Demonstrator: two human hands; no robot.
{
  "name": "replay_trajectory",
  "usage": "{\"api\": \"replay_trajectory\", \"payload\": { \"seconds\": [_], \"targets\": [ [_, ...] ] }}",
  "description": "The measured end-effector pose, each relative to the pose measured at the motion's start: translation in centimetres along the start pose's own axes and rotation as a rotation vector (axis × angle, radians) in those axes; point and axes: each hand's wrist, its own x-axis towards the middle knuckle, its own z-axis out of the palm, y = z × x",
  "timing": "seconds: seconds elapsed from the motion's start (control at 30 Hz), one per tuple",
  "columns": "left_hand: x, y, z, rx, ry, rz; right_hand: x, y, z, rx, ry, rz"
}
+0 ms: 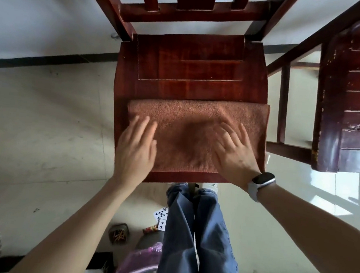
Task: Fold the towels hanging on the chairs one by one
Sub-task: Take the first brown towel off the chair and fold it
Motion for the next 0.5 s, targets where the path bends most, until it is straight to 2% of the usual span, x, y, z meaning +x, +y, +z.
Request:
{"api": "replay_trajectory", "payload": {
  "seconds": [0.13, 0.33, 0.5],
  "targets": [
    [3.0, 1.4, 3.6, 0.167, -0.165, 0.066, 3.8, -0.7, 1.7, -0.053, -0.060, 0.018],
    [3.8, 0.2, 6.0, 0.187, -0.059, -0.031, 4.2, 1.4, 3.7, -0.083, -0.027, 0.067],
    [3.8, 0.2, 6.0, 0.194, -0.039, -0.061, 2.7, 5.2, 3.1, -0.070, -0.028, 0.254]
  ]
}}
